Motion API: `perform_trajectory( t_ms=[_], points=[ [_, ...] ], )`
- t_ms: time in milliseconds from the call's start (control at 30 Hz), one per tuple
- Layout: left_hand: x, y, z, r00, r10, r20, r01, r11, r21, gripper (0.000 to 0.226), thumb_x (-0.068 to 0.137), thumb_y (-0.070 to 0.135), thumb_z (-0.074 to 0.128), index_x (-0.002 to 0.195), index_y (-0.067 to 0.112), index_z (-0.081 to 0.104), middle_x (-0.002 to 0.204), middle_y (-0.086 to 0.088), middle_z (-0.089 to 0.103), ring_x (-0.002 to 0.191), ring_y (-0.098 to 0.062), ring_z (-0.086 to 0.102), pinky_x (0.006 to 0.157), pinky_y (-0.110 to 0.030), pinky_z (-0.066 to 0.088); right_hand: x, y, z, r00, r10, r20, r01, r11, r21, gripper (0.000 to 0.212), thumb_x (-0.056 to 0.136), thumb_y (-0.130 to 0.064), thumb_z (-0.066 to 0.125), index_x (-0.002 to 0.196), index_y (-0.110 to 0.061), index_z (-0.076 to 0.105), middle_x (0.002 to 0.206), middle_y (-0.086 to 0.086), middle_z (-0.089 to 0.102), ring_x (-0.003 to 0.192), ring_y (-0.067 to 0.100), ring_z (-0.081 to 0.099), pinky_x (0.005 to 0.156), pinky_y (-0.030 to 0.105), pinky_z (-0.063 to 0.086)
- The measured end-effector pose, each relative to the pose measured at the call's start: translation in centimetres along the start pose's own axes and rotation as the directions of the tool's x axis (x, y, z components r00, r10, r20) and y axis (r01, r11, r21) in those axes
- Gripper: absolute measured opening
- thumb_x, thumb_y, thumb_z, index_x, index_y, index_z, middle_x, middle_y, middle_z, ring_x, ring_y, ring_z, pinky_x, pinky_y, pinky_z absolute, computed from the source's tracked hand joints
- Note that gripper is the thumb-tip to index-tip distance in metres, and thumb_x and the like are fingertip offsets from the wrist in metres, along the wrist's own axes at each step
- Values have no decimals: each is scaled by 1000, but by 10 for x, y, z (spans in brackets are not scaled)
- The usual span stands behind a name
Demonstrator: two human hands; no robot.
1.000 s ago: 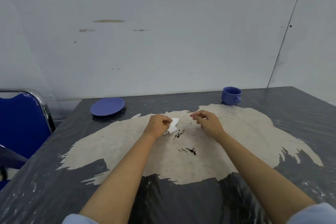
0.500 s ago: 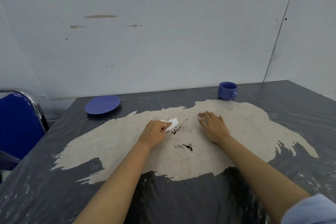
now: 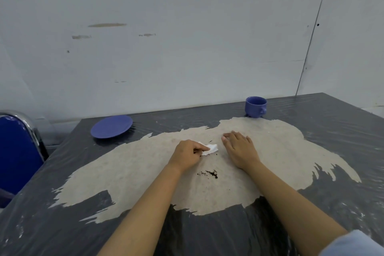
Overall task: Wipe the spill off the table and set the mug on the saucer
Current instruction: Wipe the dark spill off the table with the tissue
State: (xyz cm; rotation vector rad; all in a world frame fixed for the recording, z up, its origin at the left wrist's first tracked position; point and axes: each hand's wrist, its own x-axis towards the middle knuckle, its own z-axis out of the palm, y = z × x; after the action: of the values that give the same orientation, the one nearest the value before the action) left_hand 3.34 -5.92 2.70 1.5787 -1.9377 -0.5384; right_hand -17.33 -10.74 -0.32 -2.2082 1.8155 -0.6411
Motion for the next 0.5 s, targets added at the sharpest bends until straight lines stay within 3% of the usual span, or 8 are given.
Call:
perform_trajectory(
  t_ms=[67,133,233,300,500],
  points=[
    [3,-4,-4,999,-27,-28,25,995,-94,33,86,0,57,105,16,78,111,0,75,99,-11,68,74,-1,45,0,0,-1,1000,-8,2,8,1000,-2,53,101,-49,22,141,-25,46,154,2,39,145,19,29,120,47,17],
    [6,-9,-12,984,-101,-149,70,977,-203,30,86,0,60,106,14,77,108,-1,75,92,-9,68,70,-1,47,0,0,-1,1000,-16,7,16,1000,-4,54,101,-50,21,141,-24,46,153,2,41,144,19,31,120,47,19],
    [14,-21,-25,910,-227,-347,127,949,-289,30,87,1,60,108,16,76,105,-3,76,85,-12,66,74,-18,52,-1,0,-2,1000,-19,8,19,1000,-2,55,101,-51,20,142,-25,45,154,1,40,145,19,30,120,47,18],
    [20,-30,-29,906,-252,-340,161,949,-272,31,88,1,58,110,14,75,109,-6,75,90,-16,67,83,-28,52,-2,-1,-2,1000,-17,7,17,1000,-5,55,101,-51,20,142,-25,45,155,1,39,146,18,28,121,47,17],
    [31,-38,-20,968,-180,-176,165,981,-99,33,95,3,50,117,13,72,128,-4,66,120,-20,58,98,-20,41,-1,-2,-3,1000,-21,-11,21,1000,-13,53,101,-50,21,140,-24,47,150,0,44,142,17,34,118,45,22]
  ],
)
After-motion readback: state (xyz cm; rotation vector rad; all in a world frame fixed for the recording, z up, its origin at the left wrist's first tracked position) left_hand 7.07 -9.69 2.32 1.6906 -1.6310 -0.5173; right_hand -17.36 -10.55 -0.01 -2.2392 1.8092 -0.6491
